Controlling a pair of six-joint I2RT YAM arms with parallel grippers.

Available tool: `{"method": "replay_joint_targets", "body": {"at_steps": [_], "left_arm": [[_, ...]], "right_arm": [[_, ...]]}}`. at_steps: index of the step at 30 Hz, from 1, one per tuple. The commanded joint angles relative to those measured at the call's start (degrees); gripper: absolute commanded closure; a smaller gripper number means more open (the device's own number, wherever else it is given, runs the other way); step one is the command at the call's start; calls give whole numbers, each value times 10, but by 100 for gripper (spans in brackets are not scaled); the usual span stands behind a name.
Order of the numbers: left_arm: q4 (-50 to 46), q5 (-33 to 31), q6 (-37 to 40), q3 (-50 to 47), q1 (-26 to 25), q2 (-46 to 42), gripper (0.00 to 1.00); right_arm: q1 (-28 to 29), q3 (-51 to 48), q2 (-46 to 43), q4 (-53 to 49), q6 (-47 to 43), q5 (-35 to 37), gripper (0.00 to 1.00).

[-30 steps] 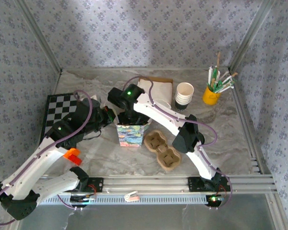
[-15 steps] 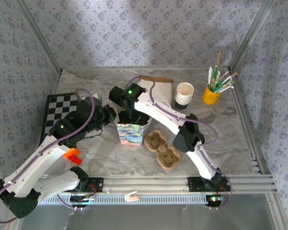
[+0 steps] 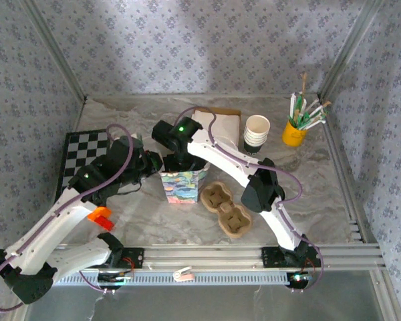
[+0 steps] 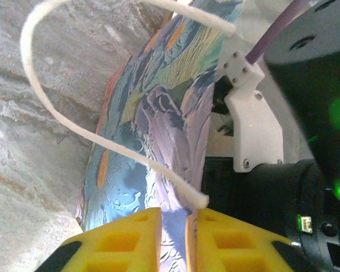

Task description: Pack the takeout coffee

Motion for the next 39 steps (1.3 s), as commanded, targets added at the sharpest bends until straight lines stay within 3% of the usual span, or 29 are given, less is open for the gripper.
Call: {"method": "replay_joint_targets", "body": {"at_steps": [1, 8, 19, 39], "left_arm": [[-42, 10, 9, 23, 1, -12, 76], [-58, 10, 15, 33, 1, -21, 74], [-43, 17, 17, 15, 1, 1, 100], [-43, 4, 9, 6, 1, 6, 100]], "right_arm": [[-7, -2, -22, -3, 15, 8, 0], [-5, -2, -23, -7, 13, 13, 0], [-2, 14, -21, -17, 13, 15, 0], [1, 40, -19, -32, 13, 18, 0]]}}
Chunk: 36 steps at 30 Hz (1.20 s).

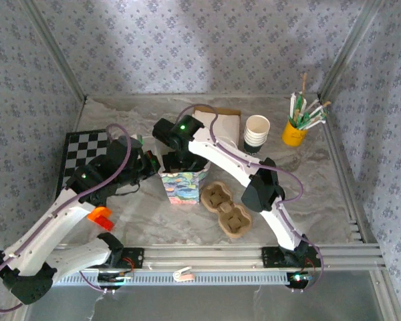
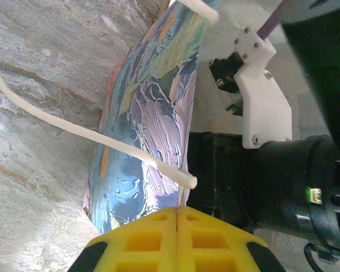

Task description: Pack the takeout coffee

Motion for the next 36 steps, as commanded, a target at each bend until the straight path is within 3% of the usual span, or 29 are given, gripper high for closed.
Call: {"method": "replay_joint_targets", "body": {"at_steps": [1, 22, 36], "left_arm": [[-25, -11, -1, -6, 1, 6, 100], [-24, -18, -7, -14, 1, 6, 100], [-33, -24, -6, -7, 2, 9, 100]], "right_arm": [[3, 22, -19, -23, 6, 4, 0], [5, 27, -35, -38, 2, 13, 0], [3, 57, -38, -57, 1, 15, 6]]}}
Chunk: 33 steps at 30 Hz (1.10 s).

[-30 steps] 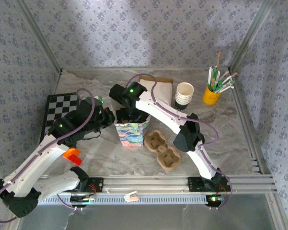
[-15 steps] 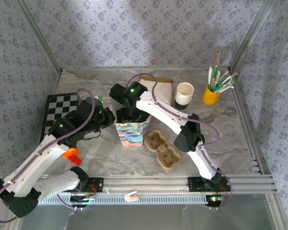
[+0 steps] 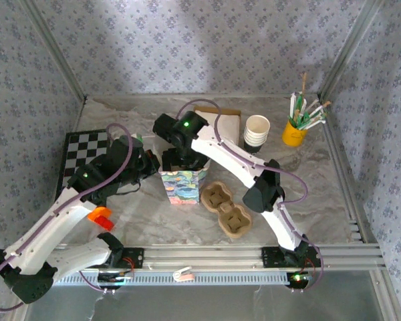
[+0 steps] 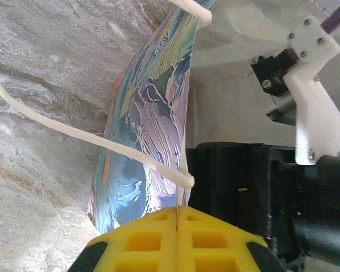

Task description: Pack the takeout coffee

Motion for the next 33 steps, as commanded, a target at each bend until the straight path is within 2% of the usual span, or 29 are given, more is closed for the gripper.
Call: {"method": "replay_joint_targets", "body": {"at_steps": [1, 23, 29, 33], "left_arm": [[-38, -10, -4, -5, 2, 6, 100], [-38, -12, -1, 6, 2, 14, 100], [-37, -12, 3, 13, 2, 14, 100], [-35, -12, 10, 23, 3, 14, 88]], "right_arm": [[4, 20, -27, -32, 2, 10, 6], [4, 71, -78, -43, -9, 2, 23], [5, 90, -107, -38, -20, -3, 33], [2, 85, -137, -28, -38, 5, 39]]}}
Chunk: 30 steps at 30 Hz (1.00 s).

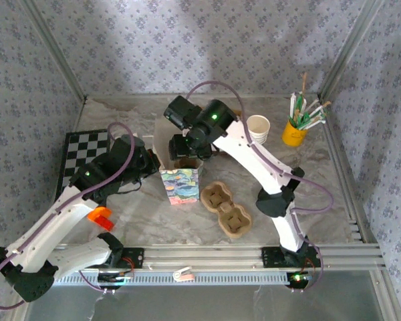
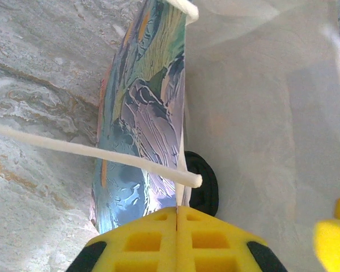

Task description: Pack the takeout coffee

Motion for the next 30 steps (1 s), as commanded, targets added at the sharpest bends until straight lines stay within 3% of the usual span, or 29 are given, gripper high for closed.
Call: {"method": "replay_joint_targets", "body": {"at_steps": [1, 9, 19, 30], "left_arm": [[-33, -4, 8, 21, 3, 5, 84], [-38, -5, 16, 35, 5, -6, 59], [-61, -8, 52, 55, 29, -52, 40], [-110, -16, 135, 77, 98, -95, 29]], "right_arm": [[0, 10, -46, -5, -22, 11, 39], [-14, -89, -132, 69, -54, 11, 42], [-52, -234, -260, 161, -88, 16, 41], [-173, -434, -398, 271, -113, -15, 44]]}}
